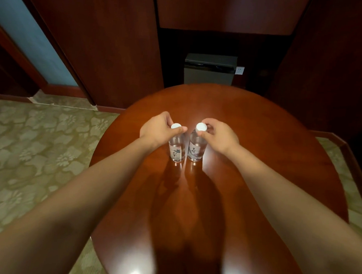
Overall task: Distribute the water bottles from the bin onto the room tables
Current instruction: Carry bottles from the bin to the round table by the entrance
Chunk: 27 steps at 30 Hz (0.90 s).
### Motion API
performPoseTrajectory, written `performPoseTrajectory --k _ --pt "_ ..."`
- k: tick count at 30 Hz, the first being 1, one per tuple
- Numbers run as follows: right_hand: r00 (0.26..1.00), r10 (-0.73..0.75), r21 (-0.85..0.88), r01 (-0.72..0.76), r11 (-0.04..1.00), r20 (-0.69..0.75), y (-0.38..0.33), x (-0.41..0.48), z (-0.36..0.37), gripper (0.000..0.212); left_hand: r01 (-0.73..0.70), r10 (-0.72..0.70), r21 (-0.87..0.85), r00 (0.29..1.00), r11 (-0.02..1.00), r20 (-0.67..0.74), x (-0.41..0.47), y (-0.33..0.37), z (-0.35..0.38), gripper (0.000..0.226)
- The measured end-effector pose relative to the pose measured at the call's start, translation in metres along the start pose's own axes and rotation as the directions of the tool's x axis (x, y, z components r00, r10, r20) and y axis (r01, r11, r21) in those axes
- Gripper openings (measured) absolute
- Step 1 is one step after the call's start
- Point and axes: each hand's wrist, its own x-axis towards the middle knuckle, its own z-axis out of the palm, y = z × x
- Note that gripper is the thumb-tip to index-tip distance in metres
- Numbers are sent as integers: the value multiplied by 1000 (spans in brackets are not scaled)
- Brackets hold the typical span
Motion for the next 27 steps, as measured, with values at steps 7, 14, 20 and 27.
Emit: performPoseTrajectory --k 7,14,20,27 --pt "995 -91 113 85 990 47 3 -1 6 14 -100 110 -109 990 989 91 -6 -9 0 31" --pt "989 -109 -25 112 993 100 -5 -5 3 21 -100 114 -201 992 974 59 -5 -10 2 31" --pt "989 -114 -61 121 991 99 -5 -8 -2 19 -72 81 -199 996 977 34 -4 -7 4 33" --pt "998 -46 62 43 997 52 -2 -11 7 27 -65 88 -261 993 963 79 -8 -11 0 30"
